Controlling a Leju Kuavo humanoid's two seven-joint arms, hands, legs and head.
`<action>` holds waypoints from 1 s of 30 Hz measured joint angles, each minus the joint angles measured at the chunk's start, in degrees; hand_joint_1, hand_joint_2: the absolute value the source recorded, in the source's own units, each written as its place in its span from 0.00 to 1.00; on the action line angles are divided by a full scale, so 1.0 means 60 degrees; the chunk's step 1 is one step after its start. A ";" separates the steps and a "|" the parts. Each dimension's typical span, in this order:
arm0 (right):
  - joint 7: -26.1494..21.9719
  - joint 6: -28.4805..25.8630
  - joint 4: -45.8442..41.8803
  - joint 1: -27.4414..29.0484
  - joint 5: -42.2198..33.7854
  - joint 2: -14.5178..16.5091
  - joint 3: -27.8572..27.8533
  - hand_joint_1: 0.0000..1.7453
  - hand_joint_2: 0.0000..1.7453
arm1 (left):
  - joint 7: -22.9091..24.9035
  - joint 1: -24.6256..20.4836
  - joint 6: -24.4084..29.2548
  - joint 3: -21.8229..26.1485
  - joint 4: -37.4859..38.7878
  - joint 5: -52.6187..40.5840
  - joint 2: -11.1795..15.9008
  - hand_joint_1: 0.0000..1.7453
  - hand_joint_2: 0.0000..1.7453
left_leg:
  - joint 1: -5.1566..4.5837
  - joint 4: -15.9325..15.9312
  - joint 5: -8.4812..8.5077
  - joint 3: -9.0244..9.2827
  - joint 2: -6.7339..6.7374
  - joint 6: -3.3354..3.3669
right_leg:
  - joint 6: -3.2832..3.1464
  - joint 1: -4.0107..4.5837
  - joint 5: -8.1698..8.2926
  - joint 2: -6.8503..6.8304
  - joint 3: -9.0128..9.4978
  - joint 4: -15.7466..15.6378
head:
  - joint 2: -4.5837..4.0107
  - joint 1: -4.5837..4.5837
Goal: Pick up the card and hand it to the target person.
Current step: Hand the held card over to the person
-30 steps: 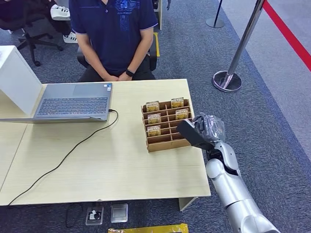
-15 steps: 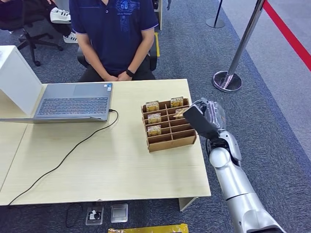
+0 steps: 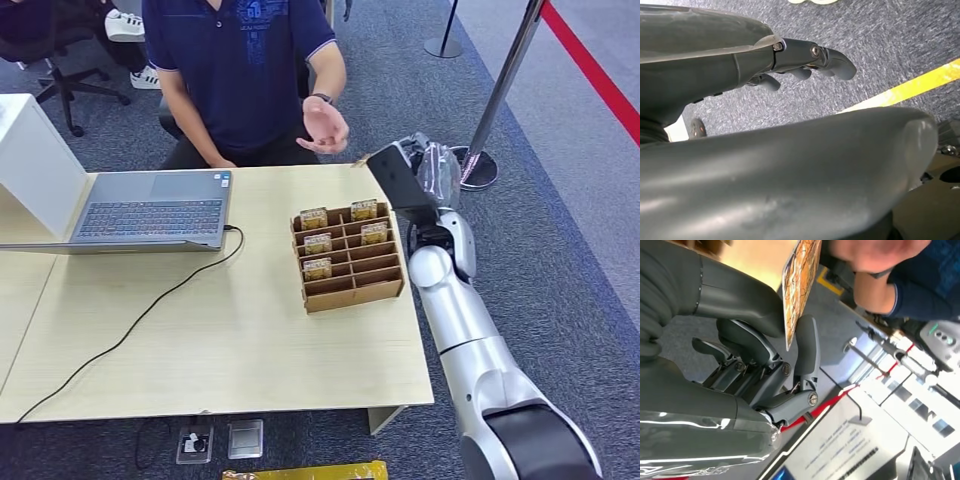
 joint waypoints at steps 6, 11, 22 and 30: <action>0.0364 -0.1374 0.1640 -0.1543 0.0963 0.0321 -0.0050 1.00 1.00 | 0.0113 -0.0123 -0.0044 -0.0005 0.0000 -0.0111 -0.0017 0.00 0.00 | 0.0000 0.0001 0.0001 0.0000 0.0000 0.0000 | -0.0001 0.0000 0.0001 0.0000 -0.0001 0.0003 | -0.0002 0.0005; 0.0581 -0.2291 0.3021 -0.2464 0.1916 0.0466 -0.0082 1.00 1.00 | 0.0116 -0.0161 -0.0047 -0.0005 0.0001 -0.0152 -0.0020 0.00 0.00 | 0.0000 0.0001 0.0001 0.0001 -0.0001 0.0000 | -0.0001 0.0000 0.0001 0.0000 -0.0001 0.0003 | -0.0002 0.0004; 0.0651 -0.2393 0.4242 -0.2807 0.3875 0.0644 -0.0917 0.00 1.00 | 0.0112 -0.0199 0.0017 -0.0009 0.0004 -0.0222 -0.0029 0.00 0.00 | 0.0000 0.0002 0.0001 -0.0001 -0.0004 0.0000 | -0.0001 0.0000 0.0001 -0.0003 -0.0002 0.0003 | -0.0001 0.0006; -0.0150 -0.2392 0.4696 -0.2884 0.3255 0.0743 -0.1580 0.00 1.00 | 0.0111 -0.0199 -0.0006 -0.0009 0.0004 -0.0232 -0.0029 0.00 0.00 | 0.0000 0.0003 0.0001 0.0001 -0.0004 0.0000 | -0.0001 0.0000 0.0001 -0.0003 -0.0002 0.0003 | -0.0002 -0.0002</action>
